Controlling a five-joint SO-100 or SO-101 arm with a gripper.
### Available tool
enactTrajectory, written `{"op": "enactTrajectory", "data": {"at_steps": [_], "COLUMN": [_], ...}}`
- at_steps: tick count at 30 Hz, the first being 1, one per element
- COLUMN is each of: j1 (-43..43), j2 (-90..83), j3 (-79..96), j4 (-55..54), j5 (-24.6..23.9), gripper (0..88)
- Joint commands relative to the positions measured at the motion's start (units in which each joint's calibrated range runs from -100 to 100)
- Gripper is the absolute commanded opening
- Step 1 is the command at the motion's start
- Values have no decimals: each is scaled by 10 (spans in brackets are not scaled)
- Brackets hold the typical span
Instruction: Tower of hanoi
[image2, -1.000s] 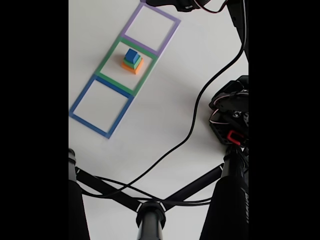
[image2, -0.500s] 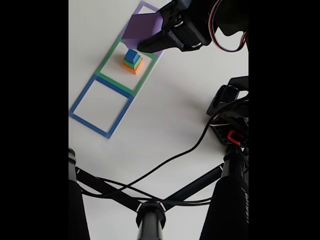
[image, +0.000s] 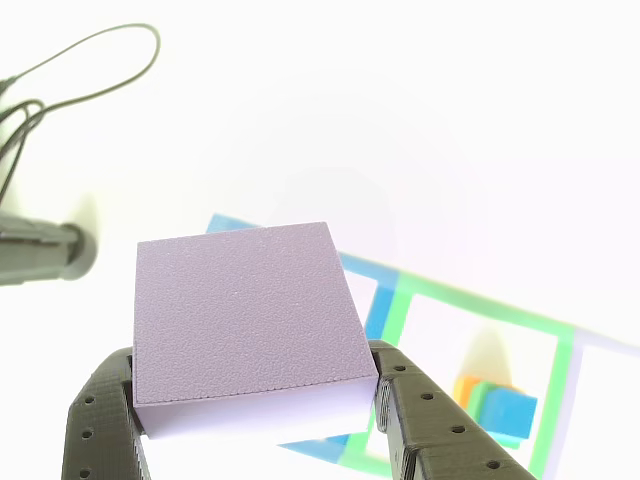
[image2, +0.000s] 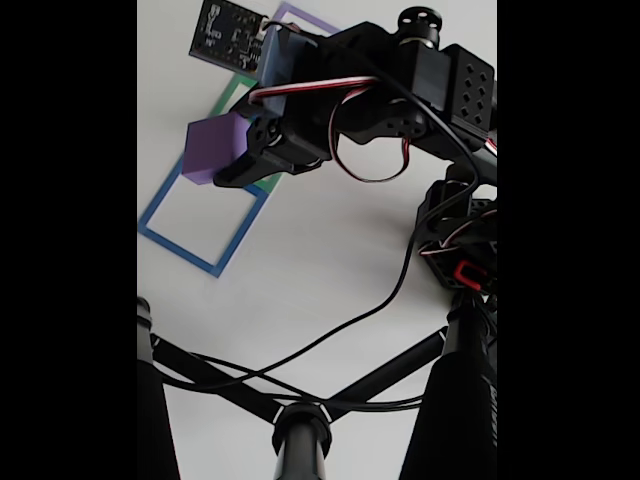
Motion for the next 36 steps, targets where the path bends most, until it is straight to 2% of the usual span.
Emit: {"op": "enactTrajectory", "data": {"at_steps": [1, 9, 17, 26, 36], "j1": [-4, -15, -16, -8, -22], "j2": [-36, -1, 156, 355, 494], "j3": [203, 461, 571, 563, 540], "j4": [-235, -576, -887, -1108, -1249], "j5": [0, 0, 0, 0, 0], "gripper": [174, 174, 174, 172, 167]}}
